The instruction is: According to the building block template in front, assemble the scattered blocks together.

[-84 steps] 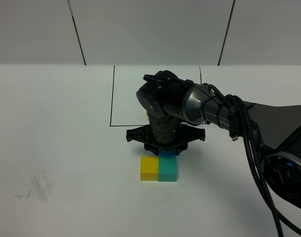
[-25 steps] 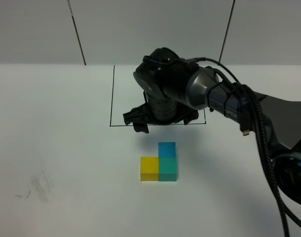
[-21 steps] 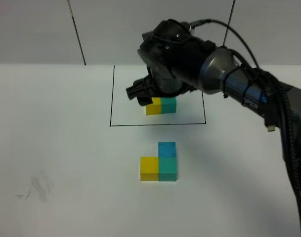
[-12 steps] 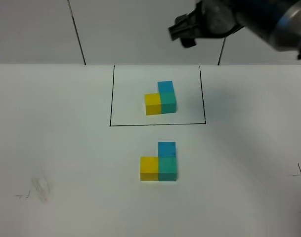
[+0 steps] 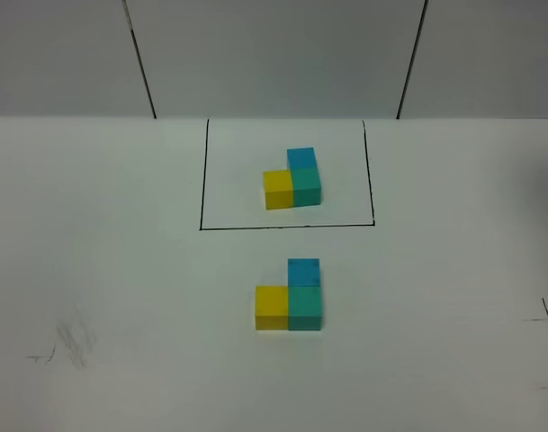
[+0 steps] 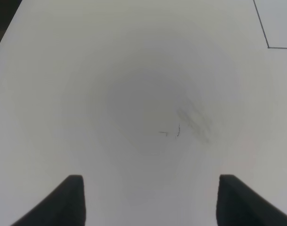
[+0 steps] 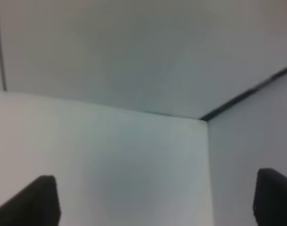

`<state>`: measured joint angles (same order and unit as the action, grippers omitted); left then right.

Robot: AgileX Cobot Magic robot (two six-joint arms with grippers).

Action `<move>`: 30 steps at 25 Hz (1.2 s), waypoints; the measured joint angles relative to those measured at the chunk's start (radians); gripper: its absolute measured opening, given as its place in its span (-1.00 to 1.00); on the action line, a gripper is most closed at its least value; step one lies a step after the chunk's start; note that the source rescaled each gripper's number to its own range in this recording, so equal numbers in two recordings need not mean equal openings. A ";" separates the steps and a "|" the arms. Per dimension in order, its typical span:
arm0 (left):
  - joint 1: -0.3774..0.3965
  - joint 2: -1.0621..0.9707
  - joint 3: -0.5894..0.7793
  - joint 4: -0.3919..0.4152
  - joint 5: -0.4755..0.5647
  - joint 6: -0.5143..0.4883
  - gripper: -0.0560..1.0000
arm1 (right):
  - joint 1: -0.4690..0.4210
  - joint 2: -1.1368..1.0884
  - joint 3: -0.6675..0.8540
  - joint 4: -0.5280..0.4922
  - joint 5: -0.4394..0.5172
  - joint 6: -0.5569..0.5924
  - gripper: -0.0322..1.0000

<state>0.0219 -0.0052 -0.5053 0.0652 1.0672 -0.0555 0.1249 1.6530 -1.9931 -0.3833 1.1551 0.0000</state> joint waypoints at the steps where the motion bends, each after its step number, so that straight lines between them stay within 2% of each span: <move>1: 0.000 0.000 0.000 0.000 0.000 0.000 -0.21 | -0.034 -0.019 0.000 0.012 0.025 -0.035 0.61; 6: 0.000 0.000 0.000 0.000 0.000 0.000 -0.21 | -0.162 -0.113 0.001 0.077 0.062 -0.175 0.61; 12: 0.000 0.000 0.000 0.000 0.000 0.000 -0.21 | -0.199 -0.308 0.096 0.101 0.064 -0.225 0.61; 17: 0.000 0.000 0.000 0.000 0.000 0.000 -0.21 | -0.199 -0.488 0.234 0.101 0.064 -0.226 0.61; 22: 0.000 0.000 0.000 0.000 0.000 0.000 -0.21 | -0.194 -0.737 0.461 0.105 0.044 -0.226 0.61; 30: 0.000 0.000 0.000 0.001 0.000 0.000 -0.21 | -0.049 -1.169 0.798 0.112 -0.051 -0.196 0.61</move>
<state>0.0219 -0.0052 -0.5053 0.0659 1.0672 -0.0555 0.0756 0.4842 -1.1949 -0.2708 1.1043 -0.1964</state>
